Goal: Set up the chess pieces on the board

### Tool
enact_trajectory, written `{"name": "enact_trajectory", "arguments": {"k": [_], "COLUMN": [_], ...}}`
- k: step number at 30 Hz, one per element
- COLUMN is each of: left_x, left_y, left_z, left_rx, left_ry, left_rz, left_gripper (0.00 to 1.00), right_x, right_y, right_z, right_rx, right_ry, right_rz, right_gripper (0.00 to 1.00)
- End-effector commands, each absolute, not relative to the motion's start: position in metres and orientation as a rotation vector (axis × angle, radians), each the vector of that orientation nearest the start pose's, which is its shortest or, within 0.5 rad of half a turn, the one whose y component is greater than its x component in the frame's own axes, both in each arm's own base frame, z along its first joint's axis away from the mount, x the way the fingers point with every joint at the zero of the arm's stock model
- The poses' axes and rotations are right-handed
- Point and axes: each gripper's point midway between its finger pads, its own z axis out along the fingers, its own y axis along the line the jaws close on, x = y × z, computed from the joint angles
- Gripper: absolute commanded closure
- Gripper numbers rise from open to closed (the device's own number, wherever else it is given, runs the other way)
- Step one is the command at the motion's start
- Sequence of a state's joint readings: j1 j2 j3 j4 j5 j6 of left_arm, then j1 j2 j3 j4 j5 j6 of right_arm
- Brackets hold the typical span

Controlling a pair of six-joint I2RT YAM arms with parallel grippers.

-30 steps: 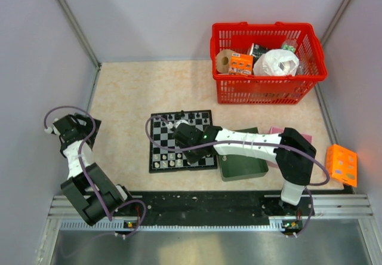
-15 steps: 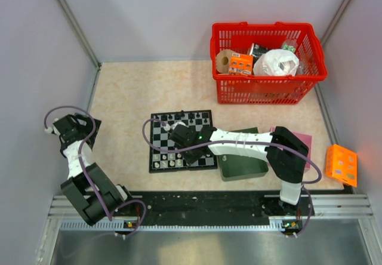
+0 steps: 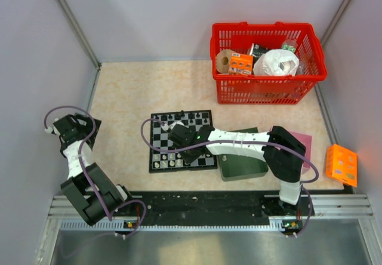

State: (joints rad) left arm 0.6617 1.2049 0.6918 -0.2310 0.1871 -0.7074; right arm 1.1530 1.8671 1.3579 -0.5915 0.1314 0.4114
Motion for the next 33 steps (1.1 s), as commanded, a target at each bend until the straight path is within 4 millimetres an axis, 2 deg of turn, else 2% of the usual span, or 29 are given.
{"name": "enact_trajectory", "arguments": {"k": [1, 4, 14, 21, 23, 27, 30, 33], "left_x": [0.297, 0.296, 0.296, 0.296, 0.295, 0.295, 0.294, 0.293], "left_y": [0.159, 0.159, 0.158, 0.158, 0.158, 0.158, 0.159, 0.16], "left_z": [0.113, 0.112, 0.111, 0.112, 0.112, 0.113, 0.113, 0.113], "left_rx": [-1.357, -1.358, -1.357, -1.355, -1.355, -1.354, -1.353, -1.359], "left_ry": [1.807, 1.81, 1.811, 1.81, 1.812, 1.811, 1.814, 1.813], "left_rz": [-0.237, -0.233, -0.239, -0.236, -0.235, -0.232, -0.223, -0.216], "left_gripper": [0.01, 0.01, 0.01, 0.01, 0.01, 0.01, 0.01, 0.01], "right_x": [0.184, 0.185, 0.181, 0.181, 0.184, 0.198, 0.21, 0.22], "right_y": [0.4, 0.401, 0.401, 0.404, 0.401, 0.382, 0.359, 0.325], "right_z": [0.072, 0.072, 0.076, 0.094, 0.106, 0.144, 0.168, 0.179], "right_rx": [-0.932, -0.929, -0.954, -0.95, -0.929, -0.798, -0.674, -0.54], "right_ry": [2.465, 2.463, 2.458, 2.428, 2.399, 2.32, 2.28, 2.269], "right_rz": [0.369, 0.363, 0.388, 0.433, 0.429, 0.409, 0.409, 0.398], "right_gripper": [0.87, 0.86, 0.72, 0.69, 0.63, 0.49, 0.47, 0.44]}}
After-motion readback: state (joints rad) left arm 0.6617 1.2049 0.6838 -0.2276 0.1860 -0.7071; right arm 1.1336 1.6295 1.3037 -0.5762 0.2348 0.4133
